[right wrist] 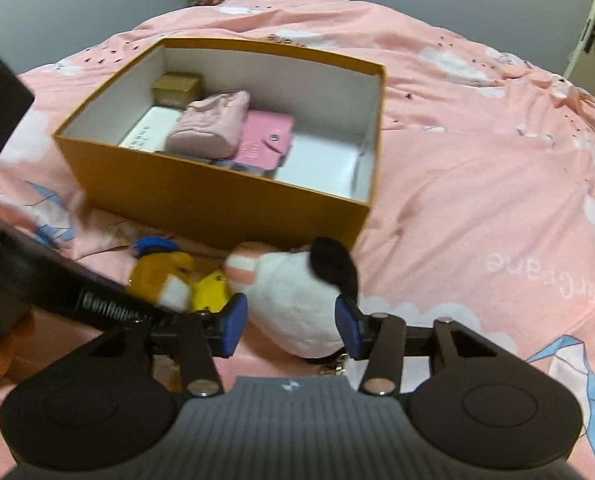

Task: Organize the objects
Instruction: 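Grasp the white plush with the right tool and lift it, then carry the dog plush and white plush over the shoebox with both tools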

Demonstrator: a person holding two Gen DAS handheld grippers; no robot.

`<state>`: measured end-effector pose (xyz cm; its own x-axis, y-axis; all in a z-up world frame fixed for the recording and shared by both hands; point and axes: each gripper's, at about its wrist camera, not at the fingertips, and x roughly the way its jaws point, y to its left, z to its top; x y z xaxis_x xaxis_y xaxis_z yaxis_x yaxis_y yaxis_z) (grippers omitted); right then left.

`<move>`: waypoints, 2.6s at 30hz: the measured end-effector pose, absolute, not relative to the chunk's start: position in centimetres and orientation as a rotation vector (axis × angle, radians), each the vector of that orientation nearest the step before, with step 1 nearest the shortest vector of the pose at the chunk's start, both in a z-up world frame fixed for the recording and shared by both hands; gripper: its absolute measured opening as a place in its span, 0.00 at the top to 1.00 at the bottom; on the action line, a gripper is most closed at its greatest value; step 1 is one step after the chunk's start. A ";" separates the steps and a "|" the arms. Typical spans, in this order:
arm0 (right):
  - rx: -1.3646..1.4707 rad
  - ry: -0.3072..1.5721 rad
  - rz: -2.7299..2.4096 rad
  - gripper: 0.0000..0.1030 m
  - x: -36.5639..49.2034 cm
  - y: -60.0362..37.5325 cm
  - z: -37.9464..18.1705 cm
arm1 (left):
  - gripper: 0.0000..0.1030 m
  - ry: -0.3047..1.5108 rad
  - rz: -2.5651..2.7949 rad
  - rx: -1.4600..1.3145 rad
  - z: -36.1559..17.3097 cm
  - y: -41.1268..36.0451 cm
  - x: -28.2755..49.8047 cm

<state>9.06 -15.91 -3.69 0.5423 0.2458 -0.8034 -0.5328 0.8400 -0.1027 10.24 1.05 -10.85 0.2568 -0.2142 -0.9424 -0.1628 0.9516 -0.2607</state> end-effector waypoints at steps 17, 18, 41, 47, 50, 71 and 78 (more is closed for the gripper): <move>-0.773 0.768 0.603 0.48 8.3 -12.4 -6.5 | 0.60 1.194 0.007 -0.355 -8.7 5.6 8.4; -0.806 0.758 0.593 0.48 8.4 -12.2 -7.0 | 0.60 1.195 0.005 -0.376 -8.8 6.0 8.4; -1.263 0.538 0.404 0.34 7.9 -11.2 -14.8 | 0.60 1.190 -0.017 -0.426 -8.7 7.0 7.9; -1.005 0.669 0.479 0.36 9.2 -12.2 -9.7 | 0.60 1.188 -0.044 -0.426 -8.5 7.2 7.7; -0.780 0.785 0.557 0.36 10.6 -13.2 -6.4 | 0.60 1.183 -0.055 -0.421 -8.3 7.2 7.5; -0.111 1.165 0.495 0.29 12.5 -16.3 -9.1 | 0.60 1.191 -0.081 -0.456 -8.8 8.4 7.6; -0.304 0.998 0.435 0.33 9.3 -15.1 -7.7 | 0.60 1.192 -0.080 -0.453 -8.8 8.4 7.6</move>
